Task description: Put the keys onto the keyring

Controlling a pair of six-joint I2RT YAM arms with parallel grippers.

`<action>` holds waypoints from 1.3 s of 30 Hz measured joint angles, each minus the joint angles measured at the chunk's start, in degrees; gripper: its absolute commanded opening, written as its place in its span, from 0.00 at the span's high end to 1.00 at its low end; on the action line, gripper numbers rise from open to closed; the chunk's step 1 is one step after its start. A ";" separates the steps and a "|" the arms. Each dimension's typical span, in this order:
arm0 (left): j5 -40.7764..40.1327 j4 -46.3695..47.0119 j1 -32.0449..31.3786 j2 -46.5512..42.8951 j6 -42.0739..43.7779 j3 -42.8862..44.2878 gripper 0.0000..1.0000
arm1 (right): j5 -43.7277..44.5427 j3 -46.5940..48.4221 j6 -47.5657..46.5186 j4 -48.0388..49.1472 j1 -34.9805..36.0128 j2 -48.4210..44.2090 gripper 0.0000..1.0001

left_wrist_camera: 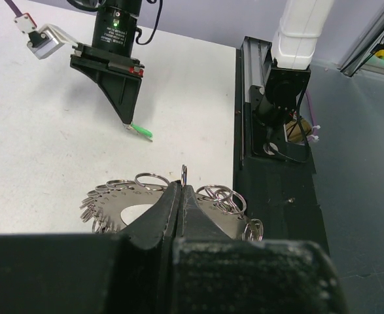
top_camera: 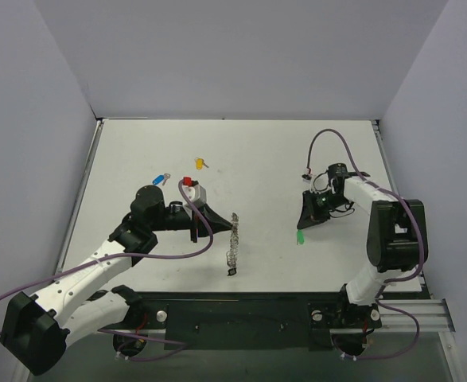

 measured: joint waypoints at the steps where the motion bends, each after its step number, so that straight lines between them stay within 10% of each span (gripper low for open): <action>1: 0.11 0.07 0.00 -0.04 0.04 0.00 1.00 | -0.48 0.07 -0.63 -0.33 0.00 -0.83 1.00; 22: 0.09 15.26 -1.29 1.81 0.87 3.76 1.00 | -13.33 31.98 -35.71 -26.75 1.38 -25.62 1.00; 39: -7.72 21.84 -14.91 2.86 19.69 -4.48 1.00 | -5.79 8.17 -43.56 -16.37 27.85 -47.91 1.00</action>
